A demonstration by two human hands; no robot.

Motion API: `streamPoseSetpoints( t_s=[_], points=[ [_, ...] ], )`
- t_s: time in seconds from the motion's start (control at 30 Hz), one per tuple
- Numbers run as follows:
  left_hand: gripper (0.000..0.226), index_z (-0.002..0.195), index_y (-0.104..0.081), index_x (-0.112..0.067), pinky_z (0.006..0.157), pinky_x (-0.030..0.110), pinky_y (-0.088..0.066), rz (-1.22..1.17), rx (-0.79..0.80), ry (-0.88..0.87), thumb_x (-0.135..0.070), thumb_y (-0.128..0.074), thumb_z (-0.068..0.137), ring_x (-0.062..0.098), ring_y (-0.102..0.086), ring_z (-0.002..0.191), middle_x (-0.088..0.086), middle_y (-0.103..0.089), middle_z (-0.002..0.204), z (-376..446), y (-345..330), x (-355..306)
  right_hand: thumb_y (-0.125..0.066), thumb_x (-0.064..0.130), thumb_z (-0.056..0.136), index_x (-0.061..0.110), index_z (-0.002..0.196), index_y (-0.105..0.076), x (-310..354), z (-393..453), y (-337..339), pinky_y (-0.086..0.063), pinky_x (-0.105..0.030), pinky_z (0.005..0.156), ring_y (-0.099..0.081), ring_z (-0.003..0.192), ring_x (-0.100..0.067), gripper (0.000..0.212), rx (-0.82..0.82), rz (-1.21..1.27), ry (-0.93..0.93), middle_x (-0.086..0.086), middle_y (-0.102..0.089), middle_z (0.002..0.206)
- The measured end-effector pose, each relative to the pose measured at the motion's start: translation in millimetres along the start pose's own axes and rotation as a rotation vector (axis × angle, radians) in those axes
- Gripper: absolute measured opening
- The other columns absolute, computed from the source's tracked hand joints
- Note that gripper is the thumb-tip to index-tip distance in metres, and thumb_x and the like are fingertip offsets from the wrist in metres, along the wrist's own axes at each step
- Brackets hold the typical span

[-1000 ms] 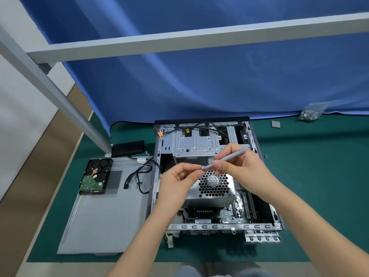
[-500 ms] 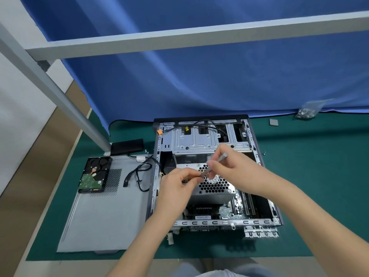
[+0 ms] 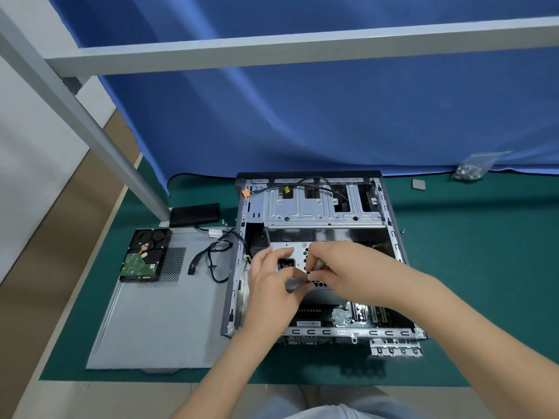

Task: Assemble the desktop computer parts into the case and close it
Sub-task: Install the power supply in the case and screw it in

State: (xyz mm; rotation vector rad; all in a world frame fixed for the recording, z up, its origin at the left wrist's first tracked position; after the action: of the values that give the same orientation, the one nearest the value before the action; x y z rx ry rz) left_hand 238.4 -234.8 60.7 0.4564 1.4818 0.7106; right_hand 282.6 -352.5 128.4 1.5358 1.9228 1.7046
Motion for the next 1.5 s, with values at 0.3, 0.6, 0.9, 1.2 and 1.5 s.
streamPoseSetpoints(
  t_s=[0.3,0.6,0.9,1.2,1.5],
  points=[
    [0.013,0.068,-0.069,-0.027,0.109,0.041,-0.028,-0.013,0.031,-0.005,-0.031,-0.078,0.077,0.014,-0.025,0.132,-0.014,-0.051,0.129,2,-3,6,-0.051,0.022,0.096,0.031,0.098,-0.056,5,2,-1,-0.044,-0.029,0.073,-0.05,0.088,-0.008,0.011,0.043,-0.105,0.09,0.016,-0.051,0.095],
    [0.071,0.127,-0.05,-0.038,0.114,0.03,-0.002,0.115,0.176,-0.1,-0.056,-0.079,0.064,0.005,-0.001,0.141,-0.015,-0.025,0.149,13,-8,10,-0.049,0.008,0.089,0.03,0.108,-0.053,10,8,1,-0.04,-0.029,0.059,-0.058,0.09,-0.015,0.029,0.038,-0.359,0.168,0.013,-0.061,0.105],
    [0.129,0.153,-0.006,-0.018,0.111,0.028,0.005,0.475,0.295,-0.242,-0.08,-0.065,0.056,0.013,-0.012,0.13,-0.004,-0.025,0.146,37,-25,10,-0.043,0.024,0.099,0.008,0.122,-0.042,14,11,3,-0.02,-0.029,0.042,-0.025,0.049,-0.012,0.027,0.037,-0.669,0.156,0.006,-0.029,0.062],
    [0.121,0.152,-0.012,-0.023,0.113,0.031,-0.006,0.427,0.321,-0.177,-0.075,-0.069,0.058,0.014,-0.015,0.126,-0.007,-0.028,0.138,38,-28,13,-0.059,0.018,0.089,0.016,0.114,-0.047,31,5,-1,-0.043,-0.031,0.056,-0.052,0.066,-0.023,0.028,0.065,-0.726,0.326,-0.001,-0.058,0.091],
    [0.121,0.152,-0.016,-0.022,0.111,0.032,-0.009,0.434,0.285,-0.195,-0.073,-0.072,0.057,0.015,-0.017,0.126,-0.006,-0.031,0.136,38,-28,12,-0.053,0.016,0.088,0.012,0.106,-0.05,25,12,6,-0.024,-0.028,0.046,-0.031,0.051,-0.018,0.019,-0.02,-0.743,0.186,0.0,-0.059,0.08]
  ],
)
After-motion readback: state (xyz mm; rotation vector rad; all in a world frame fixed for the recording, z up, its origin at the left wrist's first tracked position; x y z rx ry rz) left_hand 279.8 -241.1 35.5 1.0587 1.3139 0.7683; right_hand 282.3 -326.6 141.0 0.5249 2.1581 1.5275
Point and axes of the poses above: each hand's wrist, its own z-axis towards the middle knuckle, its own y-axis out of the back of the hand, x = y × z, the point moved 6 cm from there along z, towards the middle knuckle
